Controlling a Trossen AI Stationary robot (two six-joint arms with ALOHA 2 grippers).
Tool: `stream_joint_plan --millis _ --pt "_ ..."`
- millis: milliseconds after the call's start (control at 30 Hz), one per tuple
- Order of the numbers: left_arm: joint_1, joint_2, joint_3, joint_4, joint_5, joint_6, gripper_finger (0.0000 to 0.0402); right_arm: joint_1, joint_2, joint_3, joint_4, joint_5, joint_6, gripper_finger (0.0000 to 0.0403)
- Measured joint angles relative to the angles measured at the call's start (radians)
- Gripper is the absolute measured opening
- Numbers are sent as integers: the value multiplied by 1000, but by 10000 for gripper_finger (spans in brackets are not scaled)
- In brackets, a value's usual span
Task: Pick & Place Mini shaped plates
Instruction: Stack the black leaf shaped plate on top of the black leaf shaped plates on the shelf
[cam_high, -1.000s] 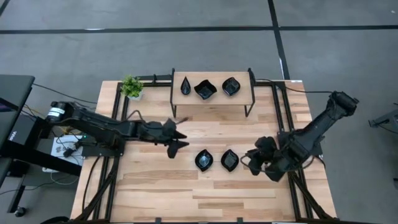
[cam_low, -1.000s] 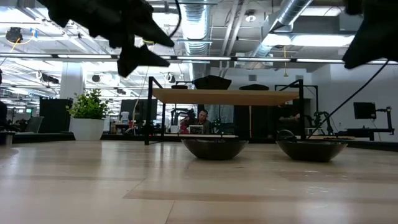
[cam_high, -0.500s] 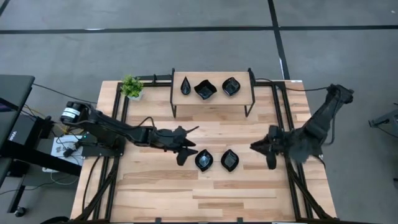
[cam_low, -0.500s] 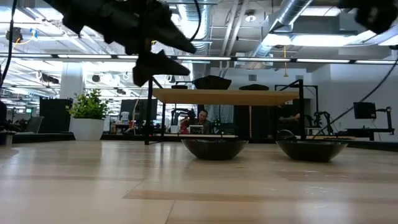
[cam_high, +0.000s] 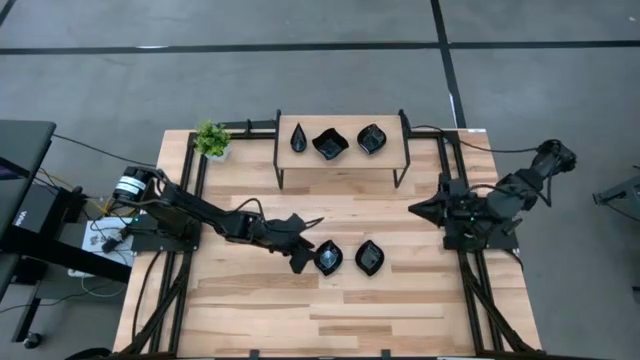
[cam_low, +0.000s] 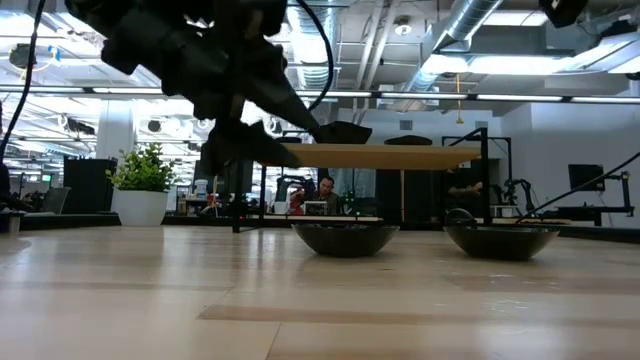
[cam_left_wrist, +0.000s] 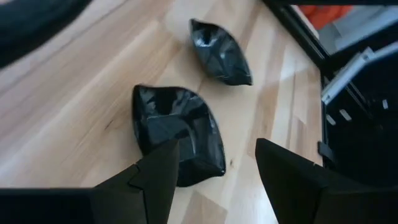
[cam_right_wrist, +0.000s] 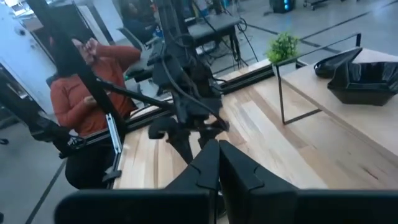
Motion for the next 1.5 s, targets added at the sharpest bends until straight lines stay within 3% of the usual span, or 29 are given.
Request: stream_joint_plan --millis 433,700,900,1067,1500 --pt "21 62 0 -44 -3 -289 214 2 10 -99 81 30 65 23" --pt "40 62 7 -118 8 -293 214 3 -12 -101 69 30 65 22" --pt "53 68 86 -148 9 -248 214 2 -39 -101 71 36 56 19" --pt "65 132 143 -244 5 -234 214 1 -79 -101 50 32 57 21" --pt "118 202 197 -292 57 -290 214 2 -127 -100 7 30 -2 22"
